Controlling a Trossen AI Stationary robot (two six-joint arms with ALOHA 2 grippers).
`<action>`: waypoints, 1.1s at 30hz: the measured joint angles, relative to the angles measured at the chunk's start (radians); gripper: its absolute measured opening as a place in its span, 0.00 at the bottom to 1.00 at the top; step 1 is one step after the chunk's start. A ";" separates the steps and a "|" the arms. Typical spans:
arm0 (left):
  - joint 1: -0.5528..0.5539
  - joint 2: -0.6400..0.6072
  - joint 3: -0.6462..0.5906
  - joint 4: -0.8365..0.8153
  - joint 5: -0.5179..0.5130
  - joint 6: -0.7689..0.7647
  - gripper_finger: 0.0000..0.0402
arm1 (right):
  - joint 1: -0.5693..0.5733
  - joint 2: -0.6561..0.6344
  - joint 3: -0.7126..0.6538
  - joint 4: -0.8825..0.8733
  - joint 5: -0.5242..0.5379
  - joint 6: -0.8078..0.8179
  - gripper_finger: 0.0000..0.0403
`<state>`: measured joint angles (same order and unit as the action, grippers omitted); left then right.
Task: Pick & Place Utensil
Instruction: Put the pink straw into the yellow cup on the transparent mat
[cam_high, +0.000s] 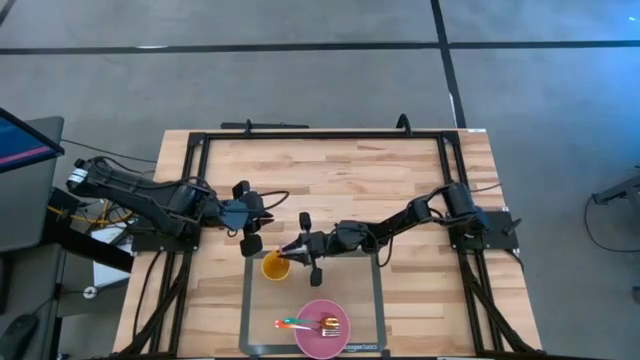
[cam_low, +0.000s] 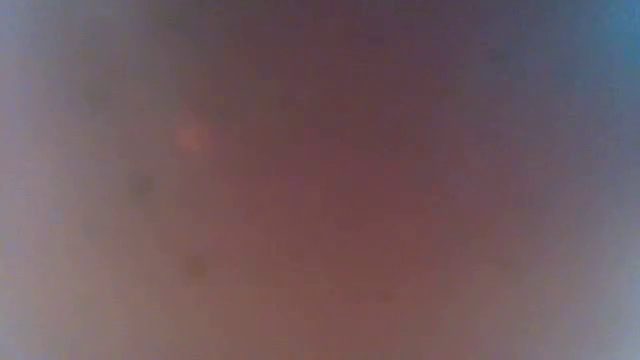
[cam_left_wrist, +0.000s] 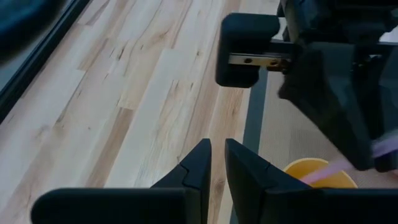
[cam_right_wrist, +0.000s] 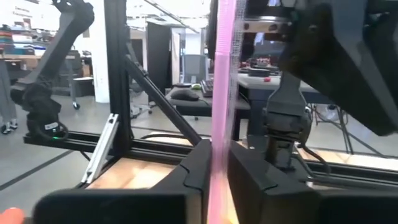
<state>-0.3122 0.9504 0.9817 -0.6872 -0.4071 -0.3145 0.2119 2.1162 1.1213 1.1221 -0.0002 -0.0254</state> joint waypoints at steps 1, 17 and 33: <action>0.000 0.000 0.000 0.000 0.000 0.000 0.12 | 0.000 0.000 0.000 -0.002 0.000 0.000 0.12; 0.000 0.000 0.000 0.000 0.000 0.000 0.12 | -0.004 -0.033 0.000 -0.020 -0.004 -0.007 0.37; 0.000 0.000 0.000 0.001 0.000 0.003 0.12 | -0.045 -0.431 0.000 -0.571 0.000 -0.150 0.46</action>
<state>-0.3122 0.9504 0.9817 -0.6865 -0.4069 -0.3111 0.1670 1.6852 1.1210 0.5509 0.0002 -0.1753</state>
